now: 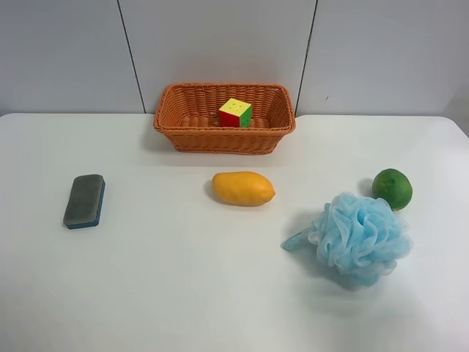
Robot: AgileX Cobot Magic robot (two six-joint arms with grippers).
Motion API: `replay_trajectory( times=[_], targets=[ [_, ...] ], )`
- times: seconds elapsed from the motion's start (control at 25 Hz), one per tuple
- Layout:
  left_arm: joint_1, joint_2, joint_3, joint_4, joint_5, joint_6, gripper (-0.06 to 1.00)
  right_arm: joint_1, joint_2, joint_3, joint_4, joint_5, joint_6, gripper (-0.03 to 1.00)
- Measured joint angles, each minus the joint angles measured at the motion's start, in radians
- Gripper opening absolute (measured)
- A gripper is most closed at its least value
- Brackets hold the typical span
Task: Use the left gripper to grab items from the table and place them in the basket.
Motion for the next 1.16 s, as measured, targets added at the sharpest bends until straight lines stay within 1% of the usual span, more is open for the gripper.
replay_trajectory(
  times=[1.16],
  targets=[
    [0.000, -0.001, 0.000, -0.011, 0.000, 0.008, 0.99, 0.000, 0.000, 0.000, 0.000, 0.000, 0.000, 0.99]
  ],
)
